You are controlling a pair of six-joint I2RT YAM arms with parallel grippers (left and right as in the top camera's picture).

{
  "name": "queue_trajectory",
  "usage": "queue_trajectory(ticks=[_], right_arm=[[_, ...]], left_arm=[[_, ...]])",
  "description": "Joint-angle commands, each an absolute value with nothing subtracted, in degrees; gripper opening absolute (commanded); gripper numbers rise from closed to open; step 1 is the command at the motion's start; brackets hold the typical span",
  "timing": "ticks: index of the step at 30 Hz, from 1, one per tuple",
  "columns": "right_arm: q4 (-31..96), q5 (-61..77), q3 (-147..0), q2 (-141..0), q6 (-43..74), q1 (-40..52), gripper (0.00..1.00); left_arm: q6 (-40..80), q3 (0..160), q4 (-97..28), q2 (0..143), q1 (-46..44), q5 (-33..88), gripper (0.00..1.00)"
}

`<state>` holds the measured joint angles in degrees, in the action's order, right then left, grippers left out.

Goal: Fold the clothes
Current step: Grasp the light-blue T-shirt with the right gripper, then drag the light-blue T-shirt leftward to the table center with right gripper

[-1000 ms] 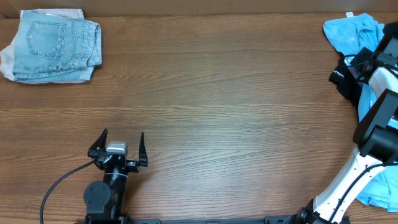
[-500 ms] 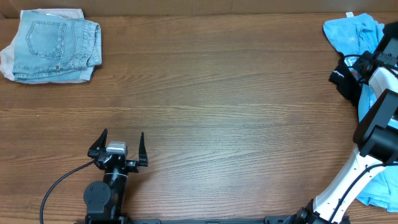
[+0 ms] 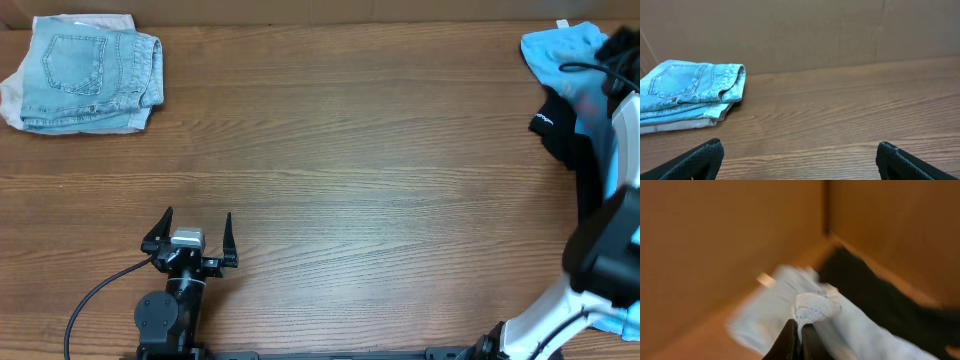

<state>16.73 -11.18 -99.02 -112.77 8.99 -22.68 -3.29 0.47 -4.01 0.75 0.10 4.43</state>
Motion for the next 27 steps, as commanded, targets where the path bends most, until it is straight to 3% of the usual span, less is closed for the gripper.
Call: queue_trajectory(ticks=[1, 9, 24, 25, 26, 27], right_arm=[[16.45, -8.67, -101.08, -104.18, 9.04, -16.69, 0.04], [16.38, 3.62, -101.08, -95.94, 9.37, 1.89, 0.04], [18.79, 10.79, -101.06, -103.77, 12.47, 39.83, 0.04], [18.81, 10.79, -101.06, -103.77, 12.4, 41.04, 0.08], [18.65, 10.74, -101.08, -103.61, 12.16, 42.13, 0.2], [18.44, 10.33, -101.08, -103.48, 11.94, 43.0, 0.41]], left_arm=[[-2.74, 0.27, -4.12, 0.25, 0.4, 4.25, 1.0], [-2.74, 0.27, -4.12, 0.27, 0.4, 4.25, 1.0], [-2.74, 0.27, -4.14, 0.27, 0.4, 4.23, 1.0], [-2.74, 0.27, -4.12, 0.27, 0.4, 4.25, 1.0], [-2.74, 0.27, -4.14, 0.27, 0.4, 4.25, 1.0], [-2.74, 0.27, -4.14, 0.27, 0.4, 4.25, 1.0]])
